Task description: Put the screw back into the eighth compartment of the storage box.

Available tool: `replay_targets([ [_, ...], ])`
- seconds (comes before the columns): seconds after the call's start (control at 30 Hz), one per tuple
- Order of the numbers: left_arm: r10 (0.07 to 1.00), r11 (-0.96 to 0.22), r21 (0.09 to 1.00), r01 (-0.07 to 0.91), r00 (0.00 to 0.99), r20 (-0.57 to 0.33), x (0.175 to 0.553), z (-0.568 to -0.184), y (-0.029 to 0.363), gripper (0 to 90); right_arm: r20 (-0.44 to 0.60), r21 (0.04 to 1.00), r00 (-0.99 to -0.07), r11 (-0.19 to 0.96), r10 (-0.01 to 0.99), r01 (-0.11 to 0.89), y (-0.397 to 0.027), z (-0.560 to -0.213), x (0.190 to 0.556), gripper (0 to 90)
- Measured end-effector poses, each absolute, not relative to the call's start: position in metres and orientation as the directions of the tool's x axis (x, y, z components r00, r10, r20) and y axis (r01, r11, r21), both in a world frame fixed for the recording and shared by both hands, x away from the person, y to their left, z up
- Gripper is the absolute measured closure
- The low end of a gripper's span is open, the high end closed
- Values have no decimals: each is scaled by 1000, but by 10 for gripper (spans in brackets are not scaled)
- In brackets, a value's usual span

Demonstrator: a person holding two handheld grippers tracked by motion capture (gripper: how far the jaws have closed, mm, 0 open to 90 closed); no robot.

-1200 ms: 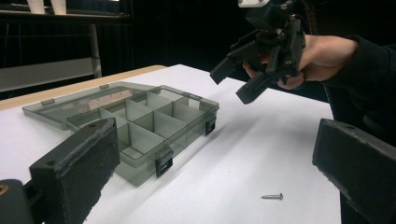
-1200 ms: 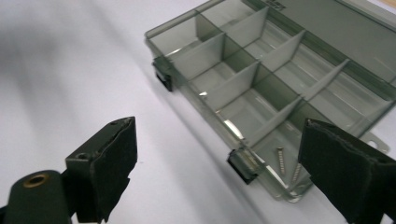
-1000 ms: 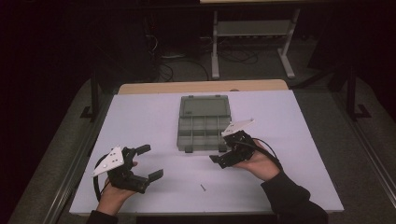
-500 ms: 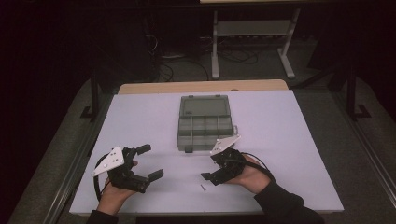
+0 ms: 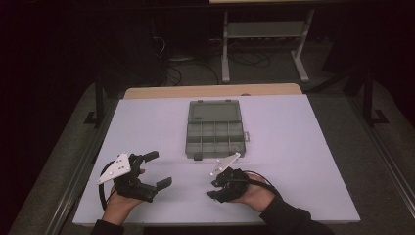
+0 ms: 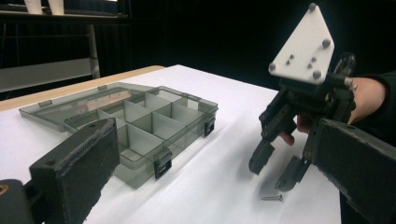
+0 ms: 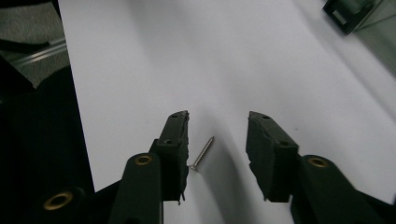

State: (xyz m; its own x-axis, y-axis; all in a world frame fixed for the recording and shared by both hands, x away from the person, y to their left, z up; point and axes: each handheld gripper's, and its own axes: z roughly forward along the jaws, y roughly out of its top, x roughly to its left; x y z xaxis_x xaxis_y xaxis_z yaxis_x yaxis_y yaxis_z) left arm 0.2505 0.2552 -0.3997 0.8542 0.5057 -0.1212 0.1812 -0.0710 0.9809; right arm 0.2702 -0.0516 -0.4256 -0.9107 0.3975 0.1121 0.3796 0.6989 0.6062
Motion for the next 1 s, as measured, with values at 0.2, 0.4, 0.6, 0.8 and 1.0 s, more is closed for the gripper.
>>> replay_targets([
  [0.2,507,-67,981,184,853,-125,250,-400,254,1,101,583,-923,730,371,358,-47,-433,268,685],
  [0.4,506,-66,981,181,854,-124,250,-400,254,1,81,572,-924,742,374,350,-46,-436,268,842],
  [0.6,504,-64,981,181,854,-125,251,-400,253,1,89,567,-923,743,374,356,-46,-436,268,866],
  [0.8,503,-74,981,177,856,-116,251,-400,254,1,82,569,-926,746,368,347,-46,-435,268,866],
  [1.0,504,-76,981,177,856,-115,251,-400,255,1,76,597,-928,729,365,336,-50,-427,271,866],
])
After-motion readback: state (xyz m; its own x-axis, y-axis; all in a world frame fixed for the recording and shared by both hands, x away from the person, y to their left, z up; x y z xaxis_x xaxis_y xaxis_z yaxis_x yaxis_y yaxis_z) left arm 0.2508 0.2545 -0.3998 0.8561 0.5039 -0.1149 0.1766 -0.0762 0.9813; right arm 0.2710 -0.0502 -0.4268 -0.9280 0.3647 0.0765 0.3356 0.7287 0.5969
